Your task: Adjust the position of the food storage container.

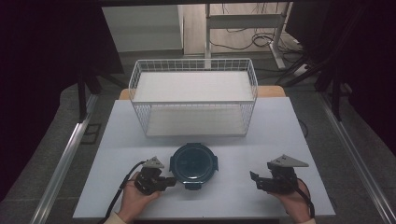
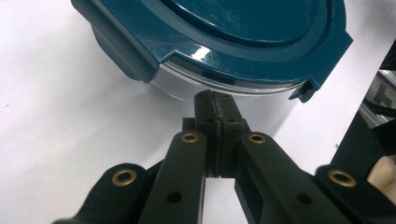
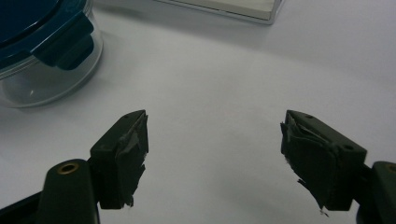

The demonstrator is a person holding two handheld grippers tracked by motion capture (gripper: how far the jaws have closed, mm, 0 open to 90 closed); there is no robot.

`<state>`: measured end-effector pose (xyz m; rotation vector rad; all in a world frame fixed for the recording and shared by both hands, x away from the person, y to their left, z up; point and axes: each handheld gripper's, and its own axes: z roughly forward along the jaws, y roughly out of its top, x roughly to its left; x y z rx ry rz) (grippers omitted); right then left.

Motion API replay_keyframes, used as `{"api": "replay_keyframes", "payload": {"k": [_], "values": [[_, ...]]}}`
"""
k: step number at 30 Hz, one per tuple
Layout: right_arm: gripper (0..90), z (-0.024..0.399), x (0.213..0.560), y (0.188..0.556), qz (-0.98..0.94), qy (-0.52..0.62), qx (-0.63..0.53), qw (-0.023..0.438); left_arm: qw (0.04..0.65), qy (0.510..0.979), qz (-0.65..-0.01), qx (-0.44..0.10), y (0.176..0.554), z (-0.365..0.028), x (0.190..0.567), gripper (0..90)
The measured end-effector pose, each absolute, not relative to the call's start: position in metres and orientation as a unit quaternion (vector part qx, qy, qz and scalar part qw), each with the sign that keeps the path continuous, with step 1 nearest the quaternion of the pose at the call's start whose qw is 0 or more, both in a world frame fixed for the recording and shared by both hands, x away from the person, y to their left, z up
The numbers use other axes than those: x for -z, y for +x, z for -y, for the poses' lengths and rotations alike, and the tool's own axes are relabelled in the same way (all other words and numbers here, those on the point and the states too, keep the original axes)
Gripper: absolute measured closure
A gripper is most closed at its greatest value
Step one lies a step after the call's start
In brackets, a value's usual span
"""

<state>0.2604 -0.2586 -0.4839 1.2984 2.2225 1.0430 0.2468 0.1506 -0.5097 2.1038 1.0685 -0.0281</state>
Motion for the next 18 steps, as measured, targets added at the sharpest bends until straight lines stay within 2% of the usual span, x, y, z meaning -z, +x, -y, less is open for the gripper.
{"api": "replay_keyframes", "payload": {"k": [18], "values": [[23.0,0.258,0.484,0.260,-0.787,0.459,-0.368,0.185,0.389,0.820,-0.416,0.047,0.266,-0.127,0.515,90.0]]}}
